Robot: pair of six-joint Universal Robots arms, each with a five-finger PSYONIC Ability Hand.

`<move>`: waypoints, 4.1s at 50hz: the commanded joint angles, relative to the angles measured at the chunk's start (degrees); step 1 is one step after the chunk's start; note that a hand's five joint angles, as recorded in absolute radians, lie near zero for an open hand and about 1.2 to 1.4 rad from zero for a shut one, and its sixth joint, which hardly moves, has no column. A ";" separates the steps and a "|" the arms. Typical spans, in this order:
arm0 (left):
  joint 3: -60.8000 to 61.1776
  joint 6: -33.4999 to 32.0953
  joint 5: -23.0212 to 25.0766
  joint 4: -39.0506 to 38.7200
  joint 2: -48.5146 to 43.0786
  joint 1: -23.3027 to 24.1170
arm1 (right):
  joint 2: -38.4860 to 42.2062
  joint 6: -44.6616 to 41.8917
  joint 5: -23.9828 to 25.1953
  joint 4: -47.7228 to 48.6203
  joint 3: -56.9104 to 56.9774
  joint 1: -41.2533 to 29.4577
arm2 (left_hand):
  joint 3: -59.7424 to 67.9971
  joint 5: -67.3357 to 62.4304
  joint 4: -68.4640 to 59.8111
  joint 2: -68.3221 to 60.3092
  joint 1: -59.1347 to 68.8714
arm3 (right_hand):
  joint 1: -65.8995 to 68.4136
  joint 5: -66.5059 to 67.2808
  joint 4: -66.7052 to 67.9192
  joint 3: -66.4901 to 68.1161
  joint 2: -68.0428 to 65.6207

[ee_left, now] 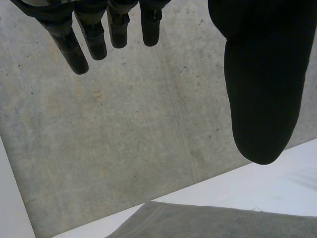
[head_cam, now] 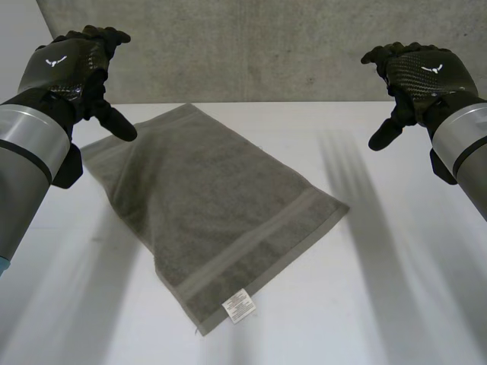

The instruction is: Fold the towel.

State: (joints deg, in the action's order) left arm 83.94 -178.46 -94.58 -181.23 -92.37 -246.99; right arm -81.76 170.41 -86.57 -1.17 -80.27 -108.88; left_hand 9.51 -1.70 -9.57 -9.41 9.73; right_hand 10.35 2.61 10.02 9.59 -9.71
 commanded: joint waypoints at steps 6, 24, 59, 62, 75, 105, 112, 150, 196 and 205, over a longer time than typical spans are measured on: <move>-0.79 -0.13 0.01 -0.18 -2.55 -0.07 | 0.64 0.27 0.09 -0.14 -0.06 -0.19 | 0.49 1.70 -0.43 -0.59 0.27 | -0.35 -2.61 -0.02 0.41 -0.29; -0.09 -0.04 5.81 -0.35 -7.47 -3.32 | 11.17 3.60 3.87 -1.90 -2.70 -11.78 | 0.49 1.70 -0.43 -0.59 0.27 | -0.35 -2.61 -0.02 0.41 -0.29; 8.35 0.48 5.90 -6.68 -7.29 -9.38 | 29.29 14.69 7.03 6.18 -2.26 -29.99 | 0.49 1.70 -0.43 -0.59 0.27 | -0.35 -2.61 -0.02 0.41 -0.29; 8.87 0.31 5.81 -6.77 -7.29 -9.30 | 30.08 14.78 7.03 6.27 -2.35 -30.25 | 0.49 1.70 -0.43 -0.59 0.27 | -0.35 -2.61 -0.02 0.41 -0.29; 9.23 0.22 5.81 -6.94 -7.38 -9.12 | 32.01 14.78 6.59 9.26 -2.79 -30.96 | 0.49 1.70 -0.43 -0.59 0.27 | 1.42 -0.85 1.75 2.18 -2.05; 9.40 0.22 5.72 -6.94 -7.56 -8.86 | 33.15 14.43 6.59 12.25 -2.79 -31.39 | 0.49 1.70 -0.43 -0.59 0.27 | 18.40 16.14 18.74 19.17 -19.04; 9.40 0.31 5.72 -6.86 -7.56 -8.86 | 33.59 14.16 6.33 12.42 -2.53 -31.31 | 0.49 1.70 -0.43 -0.59 0.27 | 24.78 22.51 25.11 25.54 -25.41; 9.49 0.22 5.81 -6.86 -7.47 -8.68 | 32.98 9.68 3.08 12.34 -1.30 -28.85 | 0.49 1.70 -0.43 -0.59 0.27 | 44.80 42.54 45.14 45.57 -45.44; 9.75 -0.31 6.34 -6.59 -7.82 -8.50 | 12.68 -5.25 13.35 0.83 -11.83 -1.98 | 0.87 1.33 -0.81 -0.97 0.65 | 69.65 67.39 69.98 70.41 -70.29; 10.11 -5.38 10.64 -6.51 -11.50 -8.59 | 9.08 -14.82 18.10 -3.83 -15.88 13.23 | 3.05 -0.85 -2.99 -3.15 2.83 | 69.65 67.39 69.98 70.41 -70.29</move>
State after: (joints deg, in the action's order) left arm 93.90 -179.48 -86.78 -187.81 -101.05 -255.49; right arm -71.03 161.56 -71.08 -2.23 -94.19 -104.68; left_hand 9.57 -1.70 -9.60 -9.40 9.73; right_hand 79.31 58.96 69.69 69.30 -69.33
